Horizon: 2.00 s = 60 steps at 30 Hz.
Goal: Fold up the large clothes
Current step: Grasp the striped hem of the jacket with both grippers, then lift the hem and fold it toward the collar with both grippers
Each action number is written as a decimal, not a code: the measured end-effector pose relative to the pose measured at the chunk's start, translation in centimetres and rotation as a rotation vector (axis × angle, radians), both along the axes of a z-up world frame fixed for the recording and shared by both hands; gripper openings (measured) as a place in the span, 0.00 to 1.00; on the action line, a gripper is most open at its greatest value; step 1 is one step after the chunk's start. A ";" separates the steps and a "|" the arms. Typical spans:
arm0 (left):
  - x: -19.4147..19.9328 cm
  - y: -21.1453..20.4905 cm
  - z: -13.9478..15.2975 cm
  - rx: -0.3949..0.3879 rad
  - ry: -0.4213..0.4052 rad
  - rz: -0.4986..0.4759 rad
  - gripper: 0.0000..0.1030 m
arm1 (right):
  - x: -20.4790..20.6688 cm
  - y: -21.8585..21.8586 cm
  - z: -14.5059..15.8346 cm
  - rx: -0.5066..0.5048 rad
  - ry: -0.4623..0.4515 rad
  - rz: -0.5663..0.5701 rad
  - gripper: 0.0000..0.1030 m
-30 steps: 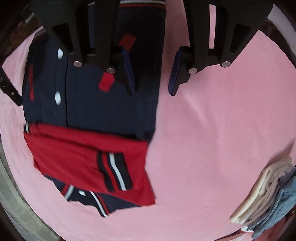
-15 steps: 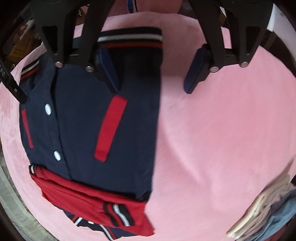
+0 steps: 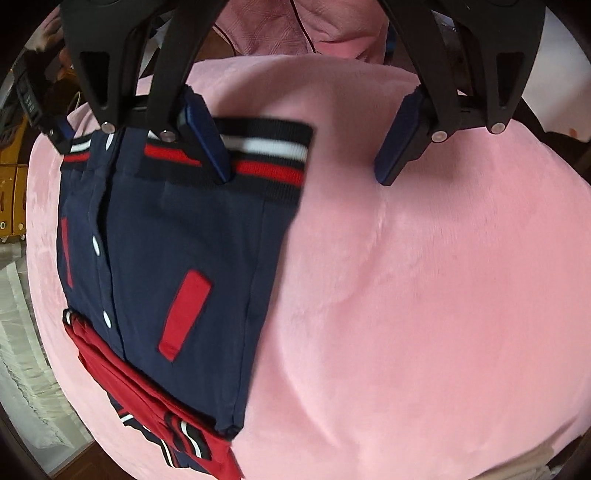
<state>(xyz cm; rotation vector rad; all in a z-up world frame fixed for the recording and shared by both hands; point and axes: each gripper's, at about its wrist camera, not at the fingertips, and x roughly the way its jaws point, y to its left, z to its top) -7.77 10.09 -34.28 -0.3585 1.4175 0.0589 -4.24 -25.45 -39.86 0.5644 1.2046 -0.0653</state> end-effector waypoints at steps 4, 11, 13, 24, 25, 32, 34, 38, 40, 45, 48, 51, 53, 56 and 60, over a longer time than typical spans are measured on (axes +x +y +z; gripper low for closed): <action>-2.3 0.8 -0.4 -0.060 0.022 0.051 0.77 | -0.3 -0.6 -0.3 0.067 -0.022 0.015 0.53; -3.3 0.6 -0.2 -0.098 -0.028 0.066 0.68 | 0.1 -0.4 -1.4 0.225 -0.012 0.031 0.43; -1.9 -1.0 -0.3 -0.094 -0.061 0.059 0.60 | 0.0 -0.1 -1.5 0.236 -0.018 0.013 0.43; -2.5 0.1 1.4 -0.215 -0.150 0.190 0.11 | 0.9 0.2 -0.8 0.398 -0.090 -0.120 0.13; -2.5 0.2 1.8 -0.216 -0.155 0.189 0.11 | 1.2 0.4 -0.2 0.392 -0.104 -0.121 0.13; 0.6 0.3 6.3 -0.398 -0.275 0.298 0.09 | 5.1 1.5 4.7 0.453 -0.210 -0.117 0.12; 2.0 0.2 7.9 -0.435 -0.323 0.318 0.09 | 6.5 1.7 5.9 0.470 -0.241 -0.124 0.12; 6.8 0.6 11.4 -0.431 -0.387 0.305 0.09 | 10.5 1.4 9.2 0.500 -0.323 -0.155 0.12; 9.2 0.9 13.0 -0.436 -0.432 0.287 0.09 | 12.4 1.0 10.7 0.499 -0.361 -0.176 0.12; 16.7 2.0 15.3 -0.456 -0.478 0.251 0.09 | 17.7 -0.3 13.4 0.476 -0.430 -0.264 0.12; 21.4 2.4 14.5 -0.464 -0.449 0.225 0.09 | 21.4 -0.3 14.2 0.396 -0.430 -0.301 0.12; 26.5 2.1 12.7 -0.437 -0.408 0.204 0.09 | 24.8 0.1 13.3 0.362 -0.415 -0.344 0.12; 29.8 1.7 11.3 -0.396 -0.344 0.189 0.10 | 27.1 0.2 12.2 0.356 -0.386 -0.380 0.12; 33.3 1.8 9.7 -0.370 -0.274 0.169 0.26 | 30.8 0.3 10.6 0.297 -0.277 -0.434 0.14; 33.9 2.5 10.8 -0.300 -0.331 0.181 0.65 | 33.3 0.7 10.5 0.320 -0.279 -0.458 0.45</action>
